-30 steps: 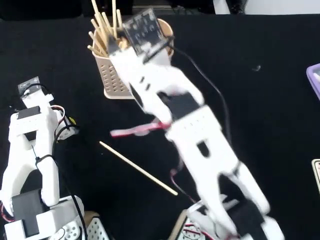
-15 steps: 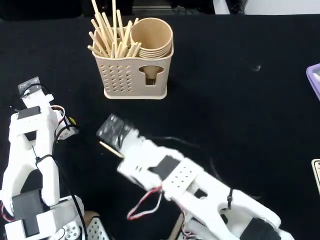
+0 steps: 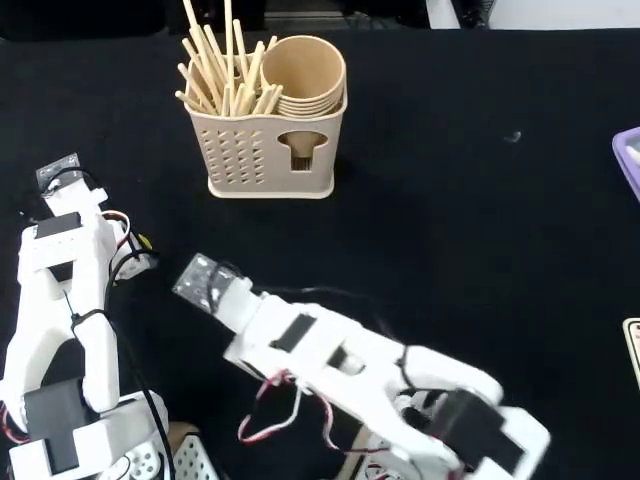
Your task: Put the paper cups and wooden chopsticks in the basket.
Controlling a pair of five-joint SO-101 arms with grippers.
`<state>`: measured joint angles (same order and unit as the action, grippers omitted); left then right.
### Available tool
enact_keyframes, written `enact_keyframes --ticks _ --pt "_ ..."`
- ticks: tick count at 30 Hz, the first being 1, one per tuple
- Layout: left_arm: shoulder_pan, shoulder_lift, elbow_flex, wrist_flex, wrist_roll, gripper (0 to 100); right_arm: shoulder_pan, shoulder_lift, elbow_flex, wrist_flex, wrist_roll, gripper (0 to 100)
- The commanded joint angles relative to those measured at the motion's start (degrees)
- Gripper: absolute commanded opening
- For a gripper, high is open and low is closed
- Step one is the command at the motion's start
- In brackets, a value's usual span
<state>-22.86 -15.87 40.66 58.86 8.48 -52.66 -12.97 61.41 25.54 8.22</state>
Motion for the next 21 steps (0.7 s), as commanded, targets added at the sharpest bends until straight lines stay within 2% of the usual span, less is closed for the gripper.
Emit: enact_keyframes --ticks 1,4,8,14,21 --pt "-0.6 -2.2 -0.5 -0.5 -0.4 22 0.0 3.1 -7.0 3.5 0.2 19.8" --pt "-0.6 -2.2 -0.5 -0.4 -0.4 22 0.0 6.0 -9.7 8.3 4.7 17.5" --pt "-0.6 -2.2 -0.5 -0.3 -0.4 22 0.1 7.5 -11.4 11.9 12.8 0.4" --pt "-0.7 -2.2 -0.5 -0.3 -0.4 22 5.3 1.0 -13.8 18.8 14.2 1.0" --pt "-0.6 -2.2 -0.6 -0.4 -0.4 22 14.3 -23.2 -20.4 25.2 14.3 1.1"
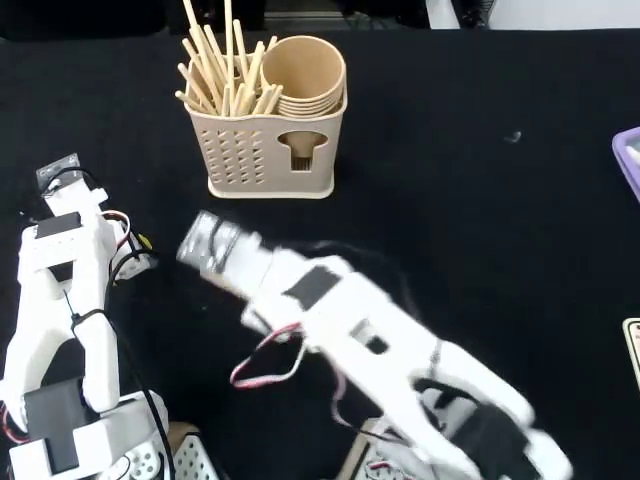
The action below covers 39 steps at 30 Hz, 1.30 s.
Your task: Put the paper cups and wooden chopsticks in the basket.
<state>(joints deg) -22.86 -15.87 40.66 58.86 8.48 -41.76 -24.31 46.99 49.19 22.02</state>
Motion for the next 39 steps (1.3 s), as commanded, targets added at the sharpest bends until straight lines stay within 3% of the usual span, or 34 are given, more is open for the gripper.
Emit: enact_keyframes --ticks 1,4,8,14,18,29,34,39 --pt "-0.6 -2.2 -0.6 -0.4 -0.4 22 3.9 -15.2 -7.5 1.1 0.4 1.1" --pt "-0.6 -2.2 -0.7 -0.4 -0.4 22 4.0 -23.4 -11.4 -5.3 0.4 1.1" --pt "-0.6 -2.2 -0.7 -0.4 -0.4 22 4.1 -26.5 -13.5 -25.1 -5.4 1.1" --pt "-0.4 -2.2 -0.5 -0.5 -0.4 22 8.0 -15.5 -14.5 -55.4 -14.3 1.1" --pt "-0.3 -2.2 -0.5 -0.5 -0.4 22 12.0 -3.8 -20.9 -70.0 -17.2 1.1" --pt "-0.2 -2.2 -0.5 -0.5 -0.4 22 14.1 23.0 -48.7 -71.4 -19.1 1.1" --pt "-0.1 -2.1 -0.5 -0.5 -0.4 22 14.1 30.3 -48.4 -71.4 -19.0 1.1" --pt "-0.1 -2.1 -0.5 -0.5 -0.4 22 13.3 27.8 -42.5 -70.6 -18.9 1.2"
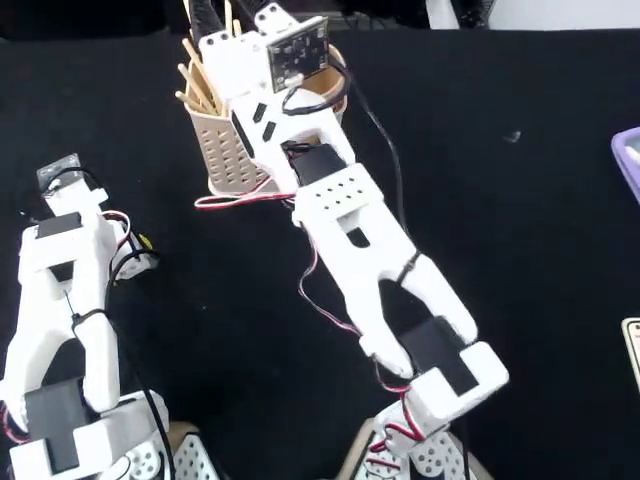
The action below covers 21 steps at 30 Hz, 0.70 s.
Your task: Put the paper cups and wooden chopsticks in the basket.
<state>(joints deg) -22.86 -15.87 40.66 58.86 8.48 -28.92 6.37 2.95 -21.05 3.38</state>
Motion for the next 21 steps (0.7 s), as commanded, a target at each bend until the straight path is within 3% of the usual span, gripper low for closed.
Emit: enact_keyframes --ticks 1,5,9,13,21 --pt "-0.1 -2.1 -0.5 -0.5 -0.4 22 0.4 -3.6 2.4 1.7 -0.2 1.4" --pt "-0.1 -2.1 -0.5 -0.5 -0.4 22 0.1 -4.6 2.8 14.1 2.5 11.9" --pt "-0.2 -2.1 -0.5 -0.5 -0.4 22 0.1 -6.5 2.0 19.3 2.5 21.0" --pt "-0.3 -2.1 -0.5 -0.5 -0.4 22 0.4 -15.6 1.7 24.8 2.5 18.1" --pt "0.0 -2.3 -0.5 0.1 -0.4 22 0.4 -45.5 12.7 53.0 2.5 5.3"
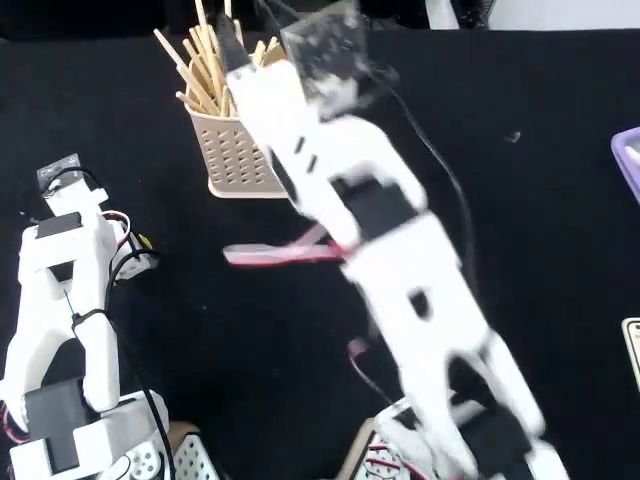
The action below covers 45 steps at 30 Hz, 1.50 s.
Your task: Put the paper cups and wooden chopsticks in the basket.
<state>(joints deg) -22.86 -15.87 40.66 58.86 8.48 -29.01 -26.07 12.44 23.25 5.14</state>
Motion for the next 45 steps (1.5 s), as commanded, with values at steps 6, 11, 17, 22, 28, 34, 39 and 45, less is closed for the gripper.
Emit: enact_keyframes --ticks 6,11,17,22,28,34,39,45 --pt "0.0 -7.4 0.1 2.4 -0.4 14 6.0 -36.2 23.5 15.1 1.2 2.5" --pt "0.1 -19.5 5.7 -1.1 -0.4 4 15.8 -54.8 43.9 15.2 1.2 2.8" --pt "8.1 -36.9 15.6 -3.6 -4.4 4 24.0 -71.0 60.8 22.9 1.2 2.5" --pt "11.5 -48.4 24.0 -3.7 -7.4 5 24.8 -80.7 69.1 29.6 1.2 2.8" --pt "11.4 -58.6 32.0 -3.7 -14.4 5 25.8 -82.0 76.6 33.5 0.7 2.5" --pt "11.9 -66.4 41.7 -3.6 -14.9 5 26.4 -82.0 78.3 40.2 0.6 2.5" --pt "11.8 -73.4 49.4 -2.8 -14.9 5 26.5 -82.0 80.1 46.1 0.6 2.9" --pt "11.9 -83.0 57.2 -0.2 -15.0 5 26.5 -81.9 84.1 47.4 0.7 2.9"
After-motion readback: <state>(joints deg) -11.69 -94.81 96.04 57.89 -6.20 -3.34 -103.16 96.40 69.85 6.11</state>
